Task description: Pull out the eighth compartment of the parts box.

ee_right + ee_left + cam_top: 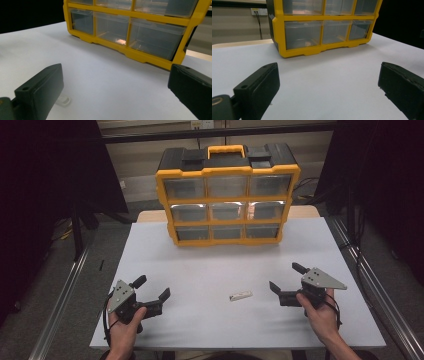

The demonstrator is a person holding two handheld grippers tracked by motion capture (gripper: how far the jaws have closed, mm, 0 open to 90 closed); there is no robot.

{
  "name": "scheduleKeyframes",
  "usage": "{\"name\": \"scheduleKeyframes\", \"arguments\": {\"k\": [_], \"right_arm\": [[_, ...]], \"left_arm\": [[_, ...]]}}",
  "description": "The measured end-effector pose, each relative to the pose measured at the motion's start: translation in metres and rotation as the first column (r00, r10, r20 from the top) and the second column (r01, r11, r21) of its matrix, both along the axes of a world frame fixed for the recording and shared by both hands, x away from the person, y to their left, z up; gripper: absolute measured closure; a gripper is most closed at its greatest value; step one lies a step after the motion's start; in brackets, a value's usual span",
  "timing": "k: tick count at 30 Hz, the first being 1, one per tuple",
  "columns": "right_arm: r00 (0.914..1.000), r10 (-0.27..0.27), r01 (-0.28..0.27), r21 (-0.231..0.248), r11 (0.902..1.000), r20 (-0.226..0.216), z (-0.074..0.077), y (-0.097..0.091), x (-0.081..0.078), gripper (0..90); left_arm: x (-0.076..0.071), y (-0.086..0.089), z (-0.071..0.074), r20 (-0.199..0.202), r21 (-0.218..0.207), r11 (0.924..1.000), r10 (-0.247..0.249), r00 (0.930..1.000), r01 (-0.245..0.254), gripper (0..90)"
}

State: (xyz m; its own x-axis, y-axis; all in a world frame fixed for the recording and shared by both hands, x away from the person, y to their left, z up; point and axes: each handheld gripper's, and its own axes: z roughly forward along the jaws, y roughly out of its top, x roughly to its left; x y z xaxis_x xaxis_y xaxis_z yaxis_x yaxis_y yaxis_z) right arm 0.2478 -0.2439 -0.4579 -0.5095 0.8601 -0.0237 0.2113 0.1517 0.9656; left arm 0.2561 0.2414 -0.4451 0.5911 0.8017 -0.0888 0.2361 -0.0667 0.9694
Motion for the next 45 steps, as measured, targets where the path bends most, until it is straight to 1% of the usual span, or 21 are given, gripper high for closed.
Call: {"name": "scheduleKeyframes", "arguments": {"k": [3, 6, 8, 11, 14, 16, 17, 18, 20, 22, 23, 29, 31, 33, 36, 38, 39, 40, 42, 44, 45], "right_arm": [[0.9999, 0.013, -0.013, -0.014, 0.9998, -0.007, -0.002, 0.005, 0.005, 0.0], [1.0000, -0.003, 0.003, -0.042, 0.9991, -0.004, 0.000, 0.009, 0.011, 1.3], [1.0000, 0.001, 0.000, -0.024, 0.9997, 0.006, 0.001, 0.012, 0.015, 0.9], [0.9997, 0.007, -0.006, -0.037, 0.9993, 0.023, 0.004, 0.018, 0.019, 0.9], [0.9990, 0.040, -0.038, -0.060, 0.9975, 0.018, 0.006, 0.024, 0.021, 0.7], [0.9968, 0.076, -0.075, -0.053, 0.9958, 0.023, 0.009, 0.027, 0.023, 0.1], [0.9960, 0.085, -0.084, -0.052, 0.9951, 0.028, 0.010, 0.030, 0.024, 0.0], [0.9951, 0.094, -0.092, -0.050, 0.9945, 0.032, 0.011, 0.032, 0.026, 0.0], [0.9944, 0.102, -0.100, -0.045, 0.9939, 0.028, 0.011, 0.036, 0.027, 0.0], [0.9934, 0.113, -0.111, -0.068, 0.9915, 0.022, 0.011, 0.040, 0.030, 0.0], [0.9933, 0.113, -0.111, -0.074, 0.9910, 0.023, 0.011, 0.042, 0.032, 0.0], [0.9928, 0.111, -0.106, -0.092, 0.9901, 0.046, 0.013, 0.048, 0.042, 0.8], [0.9938, 0.106, -0.102, -0.107, 0.9890, 0.033, 0.012, 0.051, 0.044, 1.1], [0.9942, 0.101, -0.095, -0.140, 0.9856, 0.037, 0.011, 0.054, 0.046, 1.2], [0.9925, 0.097, -0.082, -0.184, 0.9794, 0.074, 0.015, 0.058, 0.052, 1.2], [0.9924, 0.066, -0.045, -0.191, 0.9805, 0.104, 0.015, 0.062, 0.054, 1.2], [0.9917, 0.067, -0.044, -0.201, 0.9786, 0.110, 0.015, 0.064, 0.056, 1.2], [0.9906, 0.068, -0.042, -0.212, 0.9764, 0.118, 0.015, 0.066, 0.058, 1.2], [0.9869, 0.081, -0.043, -0.254, 0.9661, 0.140, 0.015, 0.072, 0.060, 1.3], [0.9840, 0.093, -0.049, -0.271, 0.9615, 0.152, 0.015, 0.077, 0.062, 1.3], [0.9825, 0.098, -0.051, -0.283, 0.9579, 0.158, 0.016, 0.080, 0.063, 1.3]], "left_arm": [[0.000, -0.002, 0.000, 0.001, -0.009, 0.9999, 0.005, 1.0000, -0.005, 3.9], [0.001, -0.001, 0.001, -0.004, 0.002, 1.0000, 0.007, 1.0000, -0.007, 3.9], [0.001, -0.001, 0.001, -0.004, 0.011, 0.9999, 0.005, 1.0000, -0.005, 3.9], [0.002, -0.002, 0.000, -0.005, -0.011, 0.9999, 0.009, 0.9999, -0.009, 3.9], [0.002, -0.002, 0.000, -0.008, -0.009, 0.9999, 0.011, 0.9999, -0.011, 3.9], [0.002, 0.000, -0.001, -0.007, -0.001, 0.9999, 0.012, 0.9999, -0.012, 3.9], [0.002, -0.001, -0.001, -0.009, -0.019, 0.9997, 0.013, 0.9999, -0.013, 3.9], [0.002, 0.000, 0.000, -0.009, -0.017, 0.9998, 0.012, 0.9999, -0.012, 3.9], [0.002, -0.001, 0.000, -0.012, -0.034, 0.9993, 0.016, 0.9998, -0.016, 3.9], [0.001, 0.000, 0.000, -0.008, -0.021, 0.9996, 0.017, 0.9998, -0.017, 3.9], [0.001, 0.001, 0.000, -0.006, 0.000, 1.0000, 0.009, 0.9999, -0.009, 3.9], [-0.002, 0.001, 0.002, 0.009, 0.002, 1.0000, 0.002, 1.0000, -0.002, 3.9], [-0.002, 0.000, 0.002, 0.010, 0.004, 0.9999, -0.010, 0.9999, 0.010, 3.9], [-0.002, -0.001, 0.002, 0.010, -0.001, 0.9998, -0.020, 0.9998, 0.020, 3.9], [-0.002, -0.003, 0.002, 0.008, -0.002, 0.9997, -0.023, 0.9997, 0.023, 3.9], [-0.002, -0.003, 0.002, 0.007, 0.003, 0.9997, -0.022, 0.9997, 0.022, 3.9], [-0.002, -0.004, 0.001, 0.007, 0.003, 0.9997, -0.022, 0.9997, 0.022, 3.9], [-0.002, -0.004, 0.001, 0.007, 0.001, 0.9997, -0.024, 0.9997, 0.024, 3.9], [-0.002, -0.004, 0.002, 0.009, 0.001, 0.9997, -0.025, 0.9996, 0.025, 3.9], [-0.002, -0.004, 0.002, 0.013, -0.005, 0.9998, -0.020, 0.9997, 0.021, 3.9], [-0.002, -0.003, 0.002, 0.012, 0.004, 0.9998, -0.018, 0.9998, 0.018, 3.9]]}}
